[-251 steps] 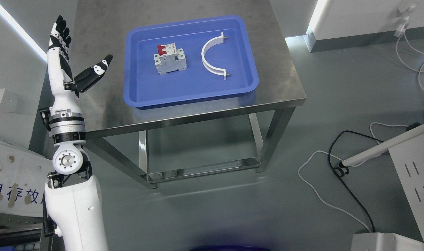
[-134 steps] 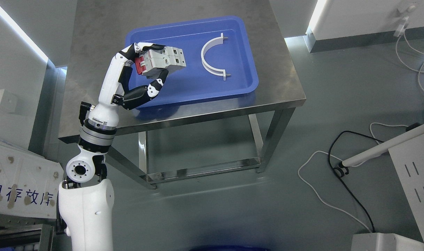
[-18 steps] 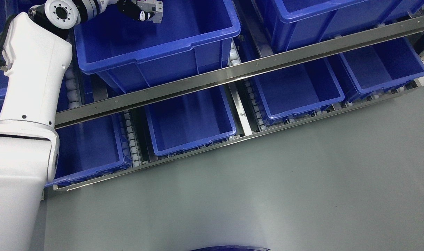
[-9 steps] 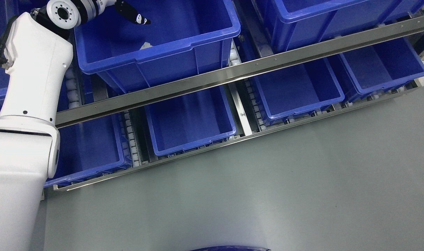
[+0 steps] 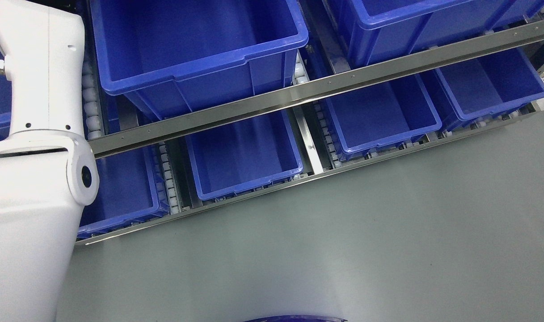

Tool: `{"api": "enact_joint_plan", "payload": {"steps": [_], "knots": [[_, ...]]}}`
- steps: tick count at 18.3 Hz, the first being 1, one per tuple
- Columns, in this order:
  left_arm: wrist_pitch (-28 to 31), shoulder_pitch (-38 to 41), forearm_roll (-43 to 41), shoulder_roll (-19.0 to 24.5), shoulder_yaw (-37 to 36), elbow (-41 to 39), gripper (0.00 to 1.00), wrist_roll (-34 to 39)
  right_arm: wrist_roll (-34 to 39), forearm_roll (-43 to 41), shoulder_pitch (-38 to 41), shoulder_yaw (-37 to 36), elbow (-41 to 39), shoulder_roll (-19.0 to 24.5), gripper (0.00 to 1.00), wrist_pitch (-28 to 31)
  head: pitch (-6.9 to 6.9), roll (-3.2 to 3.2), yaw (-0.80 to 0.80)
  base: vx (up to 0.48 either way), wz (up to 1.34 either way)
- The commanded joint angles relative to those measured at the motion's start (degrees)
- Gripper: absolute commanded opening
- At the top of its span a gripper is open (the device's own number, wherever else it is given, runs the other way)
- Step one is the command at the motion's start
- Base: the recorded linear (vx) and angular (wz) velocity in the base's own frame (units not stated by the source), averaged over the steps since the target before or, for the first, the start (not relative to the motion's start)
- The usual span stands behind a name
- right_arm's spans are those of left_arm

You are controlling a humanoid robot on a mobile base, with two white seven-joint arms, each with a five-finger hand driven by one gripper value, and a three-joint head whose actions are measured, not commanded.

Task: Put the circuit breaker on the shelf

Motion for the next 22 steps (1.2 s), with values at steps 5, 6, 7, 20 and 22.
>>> {"api": "enact_joint_plan", "payload": {"steps": [5,6,7,20,22], "knots": [[11.9,17.8,4.4,-8.4,9.9,-42.0,1.00,3.9,0.0,0.0,0.9,0.0,-0.1,-1.0,1.00,-2.1,0.00,0.00,0.00,0.000,0.00],[11.9,20.8,4.5,-8.4,8.5,-44.7,1.00,4.3,0.0,0.0,0.9,0.0,0.0,-1.0,1.00,-2.1,0.00,0.00,0.00,0.000,0.00],[12.0,23.1,4.5,-8.4,7.6,-47.0,1.00,4.5,0.0,0.0,0.9,0.0,0.0,-1.0,1.00,-2.1,0.00,0.00,0.00,0.000,0.00],[11.8,35.4,4.6,-8.4,6.1,-59.3,1.00,4.4,0.0,0.0,0.9,0.0,0.0,-1.0,1.00,-2.1,0.00,0.00,0.00,0.000,0.00],[11.8,35.4,4.6,-8.4,6.2,-59.3,1.00,4.4,0.0,-0.1,0.9,0.0,0.0,-1.0,1.00,-2.1,0.00,0.00,0.00,0.000,0.00]]}}
